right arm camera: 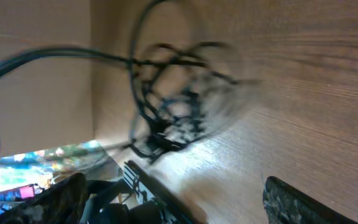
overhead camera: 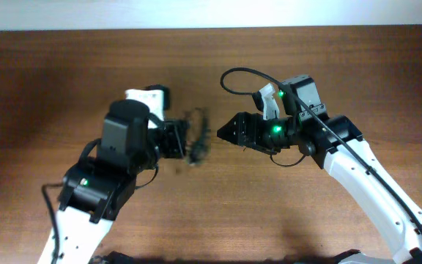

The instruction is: Untangle cables

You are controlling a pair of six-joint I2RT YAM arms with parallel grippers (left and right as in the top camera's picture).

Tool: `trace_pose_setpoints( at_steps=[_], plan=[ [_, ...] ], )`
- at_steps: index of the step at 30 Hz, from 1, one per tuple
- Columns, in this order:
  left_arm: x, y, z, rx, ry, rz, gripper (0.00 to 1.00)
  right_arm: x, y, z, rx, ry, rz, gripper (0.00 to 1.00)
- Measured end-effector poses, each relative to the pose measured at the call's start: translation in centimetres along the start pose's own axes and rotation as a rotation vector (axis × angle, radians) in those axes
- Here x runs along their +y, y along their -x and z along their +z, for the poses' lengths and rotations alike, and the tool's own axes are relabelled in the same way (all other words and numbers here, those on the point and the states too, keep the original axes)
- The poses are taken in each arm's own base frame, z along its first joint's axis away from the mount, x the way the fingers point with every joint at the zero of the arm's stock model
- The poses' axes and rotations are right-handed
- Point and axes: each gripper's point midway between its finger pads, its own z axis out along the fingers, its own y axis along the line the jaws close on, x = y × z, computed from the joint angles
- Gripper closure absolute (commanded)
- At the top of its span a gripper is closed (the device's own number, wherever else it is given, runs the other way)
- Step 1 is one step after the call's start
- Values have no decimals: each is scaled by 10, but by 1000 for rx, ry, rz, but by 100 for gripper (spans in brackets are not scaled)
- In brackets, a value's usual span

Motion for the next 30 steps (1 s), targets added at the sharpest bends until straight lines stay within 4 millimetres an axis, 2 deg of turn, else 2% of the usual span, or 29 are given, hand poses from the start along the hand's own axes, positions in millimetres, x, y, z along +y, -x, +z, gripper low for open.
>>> trace_pose_setpoints(
  at_steps=[1,2,3,4,5,7,9,10,11,12,14,16,17,18,19,21,23,25,27,28,29,30],
  plan=[
    [-11,-8,6,52,-76,73,67,-6,-1,0,0,-31,11,10],
    [-20,-16,13,99,-143,145,35,-15,-4,-1,3,-73,29,9],
    [-24,-24,22,148,-188,196,30,-30,-7,-2,-1,-150,49,9],
    [-19,-29,28,172,-172,209,11,-49,-14,-7,7,-251,82,7],
    [-5,-36,37,214,-113,210,1,-65,-20,-12,9,-336,108,2],
    [29,-49,60,294,36,169,2,-93,-24,-25,-8,-501,130,1],
    [50,-60,79,349,128,92,9,-114,-28,-39,-22,-636,136,0],
    [55,-64,86,372,146,70,12,-121,-31,-44,-18,-680,143,11],
    [62,-71,94,403,167,42,16,-127,-37,-50,-4,-726,152,27],
    [68,-80,103,438,187,15,22,-132,-43,-55,14,-762,158,34],
    [74,-87,110,470,204,-9,18,-139,-59,-63,71,-813,181,36],
    [74,-85,112,460,201,-10,4,-148,-64,-46,73,-761,181,46],
    [73,-85,112,460,202,-16,1,-154,-68,-34,71,-720,191,46],
    [74,-85,112,459,202,-16,1,-168,-90,-8,121,-644,257,47],
    [74,-85,112,457,203,-18,1,-174,-96,14,113,-573,278,51],
    [74,-86,112,461,206,-28,1,-176,-114,39,126,-509,360,61],
    [74,-86,112,459,209,-42,1,-175,-118,53,112,-473,450,67],
    [74,-86,111,462,212,-52,1,-175,-117,65,108,-451,568,96],
    [73,-88,111,469,208,-57,0,-171,-113,83,130,-384,616,96],
    [74,-90,109,480,212,-60,9,-162,-106,94,138,-319,603,96],
    [75,-94,107,498,219,-65,25,-159,-103,99,138,-285,583,96],
    [76,-98,104,516,225,-72,33,-153,-95,102,128,-236,521,96]
  ],
)
